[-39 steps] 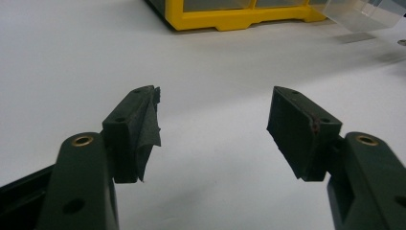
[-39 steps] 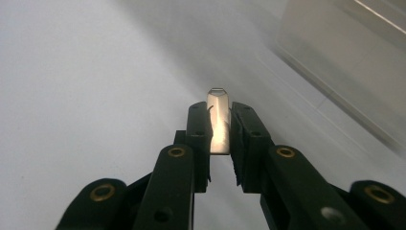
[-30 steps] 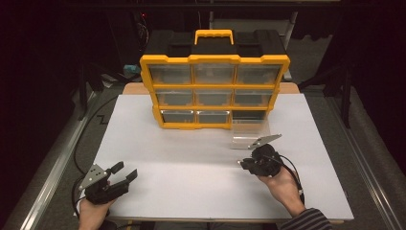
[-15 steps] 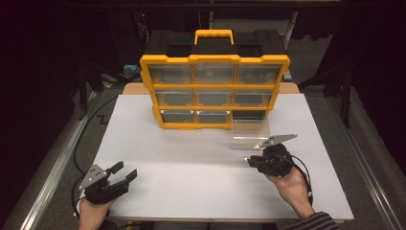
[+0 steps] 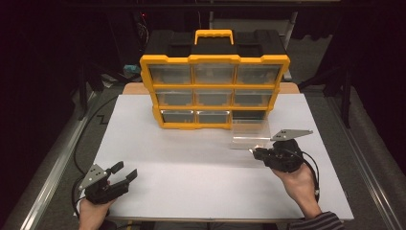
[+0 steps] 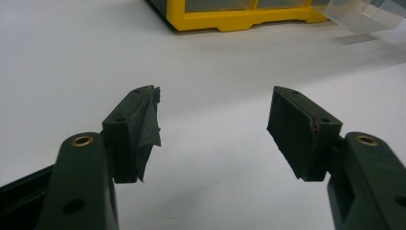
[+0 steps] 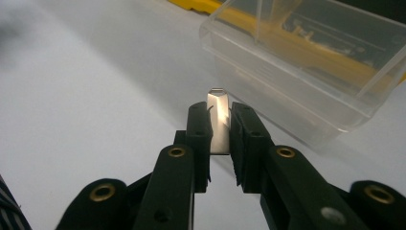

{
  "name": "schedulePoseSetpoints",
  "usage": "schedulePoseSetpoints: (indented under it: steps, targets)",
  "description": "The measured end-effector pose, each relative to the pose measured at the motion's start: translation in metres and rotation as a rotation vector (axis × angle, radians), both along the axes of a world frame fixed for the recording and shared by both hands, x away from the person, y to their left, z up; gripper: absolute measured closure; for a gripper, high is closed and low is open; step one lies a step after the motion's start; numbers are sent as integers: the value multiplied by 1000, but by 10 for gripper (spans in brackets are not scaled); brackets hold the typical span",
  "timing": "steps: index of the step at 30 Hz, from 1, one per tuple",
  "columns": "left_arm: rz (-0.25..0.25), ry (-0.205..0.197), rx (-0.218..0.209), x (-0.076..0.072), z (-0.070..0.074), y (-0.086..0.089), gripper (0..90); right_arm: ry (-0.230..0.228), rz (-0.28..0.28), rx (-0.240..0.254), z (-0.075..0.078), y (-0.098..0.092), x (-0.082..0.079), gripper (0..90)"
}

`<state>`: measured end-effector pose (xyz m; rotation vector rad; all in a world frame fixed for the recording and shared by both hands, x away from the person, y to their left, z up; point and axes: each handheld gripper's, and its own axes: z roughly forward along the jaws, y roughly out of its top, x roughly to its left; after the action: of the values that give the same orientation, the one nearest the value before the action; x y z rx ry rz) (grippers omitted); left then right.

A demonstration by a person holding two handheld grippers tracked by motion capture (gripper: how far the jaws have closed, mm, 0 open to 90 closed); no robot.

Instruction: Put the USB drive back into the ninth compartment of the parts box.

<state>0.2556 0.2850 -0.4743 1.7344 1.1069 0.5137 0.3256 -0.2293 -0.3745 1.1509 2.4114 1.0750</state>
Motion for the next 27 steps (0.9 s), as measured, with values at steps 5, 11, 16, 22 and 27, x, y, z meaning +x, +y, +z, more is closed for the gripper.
schedulePoseSetpoints:
  steps: [5,11,16,22,27]
  targets:
    - [-1,-1,1,0,0,0,355,-12,-11,10,5,-2,4,793]
    - [-3,1,3,0,0,0,355,-31,-23,17,13,-2,10,794]
    - [-3,1,3,0,0,0,355,-39,-38,11,19,-1,16,794]
    - [-3,-1,2,0,0,0,355,-41,-59,-5,22,1,27,793]
    - [-3,-1,1,0,0,0,354,-38,-80,-20,23,2,38,793]
